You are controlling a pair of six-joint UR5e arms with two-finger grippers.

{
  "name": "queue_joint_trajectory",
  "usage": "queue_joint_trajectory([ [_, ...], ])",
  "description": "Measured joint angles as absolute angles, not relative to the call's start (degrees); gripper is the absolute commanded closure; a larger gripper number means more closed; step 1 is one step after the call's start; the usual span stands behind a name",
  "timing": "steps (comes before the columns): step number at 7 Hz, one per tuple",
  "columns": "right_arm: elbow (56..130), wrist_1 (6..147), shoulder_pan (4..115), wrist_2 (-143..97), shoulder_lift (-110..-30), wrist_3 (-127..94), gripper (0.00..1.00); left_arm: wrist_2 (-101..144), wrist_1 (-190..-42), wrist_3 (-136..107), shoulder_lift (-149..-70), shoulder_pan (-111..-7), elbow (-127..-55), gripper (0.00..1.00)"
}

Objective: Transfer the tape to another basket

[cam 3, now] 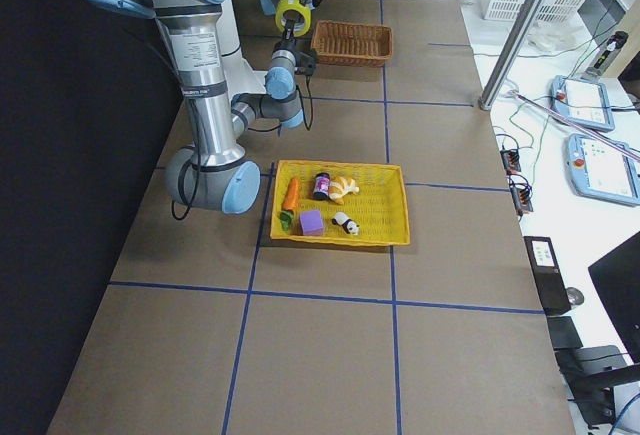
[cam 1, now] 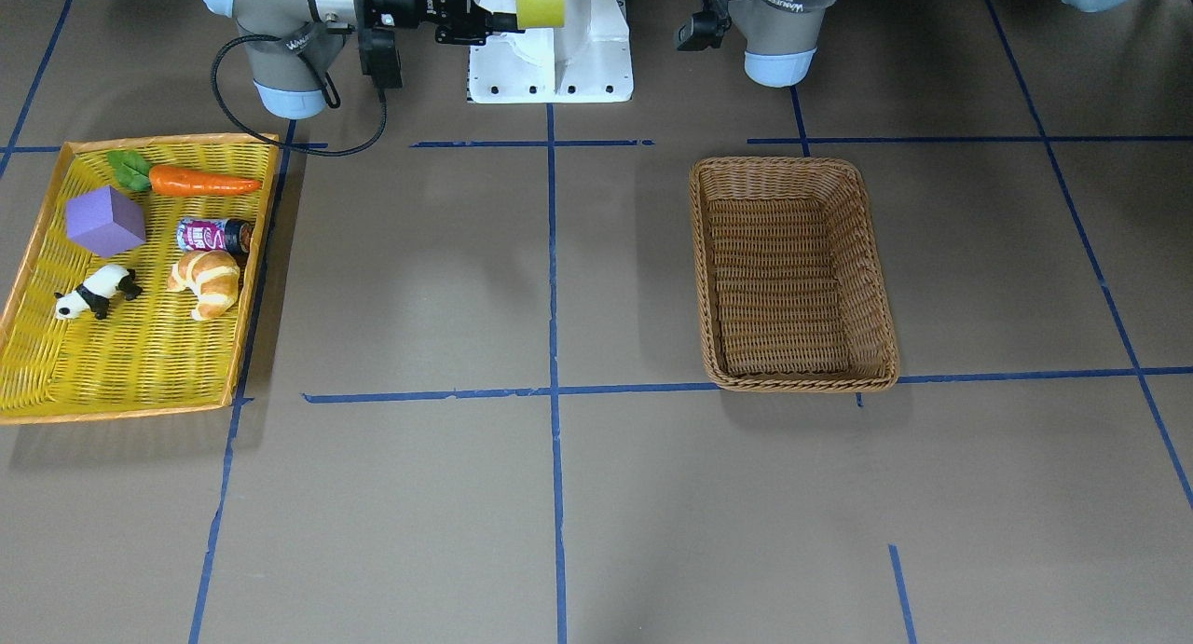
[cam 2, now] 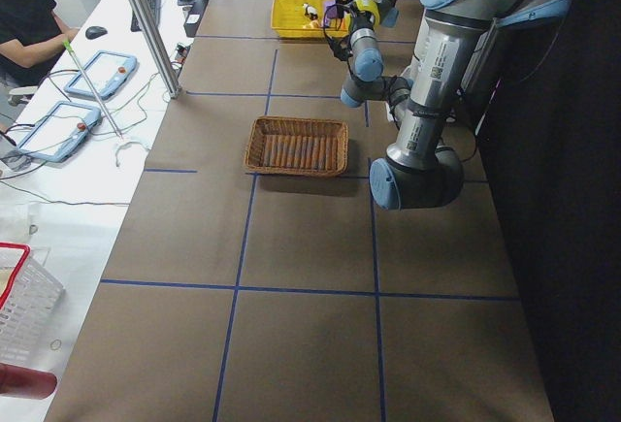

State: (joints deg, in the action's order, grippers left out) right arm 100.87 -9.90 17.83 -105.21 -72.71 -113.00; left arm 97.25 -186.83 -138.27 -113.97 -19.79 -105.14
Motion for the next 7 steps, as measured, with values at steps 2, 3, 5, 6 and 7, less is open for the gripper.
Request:
queue_joint_trajectory([
  [2,100.9,-9.9,17.8,-105.2,-72.8,-113.0,0.00,97.3,-187.0,-138.3,-113.9,-19.8,-105.2,1.00],
  [3,101.1,-9.9,17.9,-105.2,-72.8,-113.0,0.00,97.5,-187.0,-138.3,-113.5,-20.0,-105.5,1.00],
  [5,101.7,-9.9,18.1,-105.2,-73.0,-113.0,0.00,103.1,-187.1,-138.5,-110.8,-25.6,-106.4,1.00],
  [6,101.8,-9.8,18.3,-105.3,-73.2,-113.0,0.00,108.3,-187.0,-138.7,-109.3,-30.7,-106.0,1.00],
  [7,101.9,-9.5,19.2,-105.6,-73.4,-112.8,0.00,111.5,-186.1,-138.6,-108.5,-34.2,-105.1,1.00],
])
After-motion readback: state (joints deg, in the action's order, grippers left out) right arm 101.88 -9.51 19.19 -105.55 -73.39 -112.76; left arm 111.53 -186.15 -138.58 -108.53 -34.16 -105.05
